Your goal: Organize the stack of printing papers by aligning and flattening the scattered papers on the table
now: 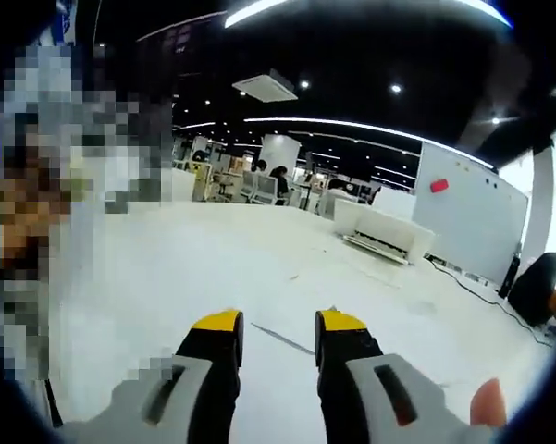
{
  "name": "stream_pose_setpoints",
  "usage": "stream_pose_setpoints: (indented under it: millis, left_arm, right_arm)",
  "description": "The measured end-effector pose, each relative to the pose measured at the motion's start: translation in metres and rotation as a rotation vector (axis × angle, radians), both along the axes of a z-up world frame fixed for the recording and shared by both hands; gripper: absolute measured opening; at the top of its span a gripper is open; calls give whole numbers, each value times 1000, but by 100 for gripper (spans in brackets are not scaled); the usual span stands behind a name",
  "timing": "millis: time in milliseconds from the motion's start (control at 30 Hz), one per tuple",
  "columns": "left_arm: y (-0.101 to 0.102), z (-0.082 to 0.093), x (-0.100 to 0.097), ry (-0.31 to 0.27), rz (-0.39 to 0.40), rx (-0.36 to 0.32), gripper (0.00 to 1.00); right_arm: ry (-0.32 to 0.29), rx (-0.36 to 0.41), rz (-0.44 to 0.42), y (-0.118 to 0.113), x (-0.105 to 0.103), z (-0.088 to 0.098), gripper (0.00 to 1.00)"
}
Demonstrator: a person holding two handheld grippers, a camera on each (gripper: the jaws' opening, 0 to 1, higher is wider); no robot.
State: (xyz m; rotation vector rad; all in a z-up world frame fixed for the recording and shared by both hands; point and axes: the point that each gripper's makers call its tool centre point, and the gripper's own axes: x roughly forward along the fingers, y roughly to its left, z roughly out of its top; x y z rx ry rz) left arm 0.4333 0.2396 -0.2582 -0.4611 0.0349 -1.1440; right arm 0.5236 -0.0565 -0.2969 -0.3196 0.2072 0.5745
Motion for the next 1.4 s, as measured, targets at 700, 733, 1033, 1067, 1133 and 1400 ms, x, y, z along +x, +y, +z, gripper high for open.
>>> stream_pose_setpoints:
  millis: [700, 733, 1033, 1067, 1133, 1400]
  left_arm:
    - [9, -16, 16, 18, -5, -26, 6]
    - [9, -16, 16, 19, -6, -29, 6]
    - [6, -17, 17, 36, -21, -29, 6]
    - [7, -17, 18, 37, -22, -32, 6]
    - [6, -17, 17, 38, -22, -35, 6]
    - [11, -16, 20, 47, -24, -52, 6]
  right_arm:
    - [6, -105, 110, 42, -81, -28, 54]
    - [4, -104, 106, 44, -91, -30, 54]
    - [77, -69, 167, 70, -135, -57, 56]
    - [84, -65, 169, 73, -134, -60, 56]
    - [109, -34, 141, 72, -133, -64, 55]
    - [95, -55, 136, 74, -127, -64, 54]
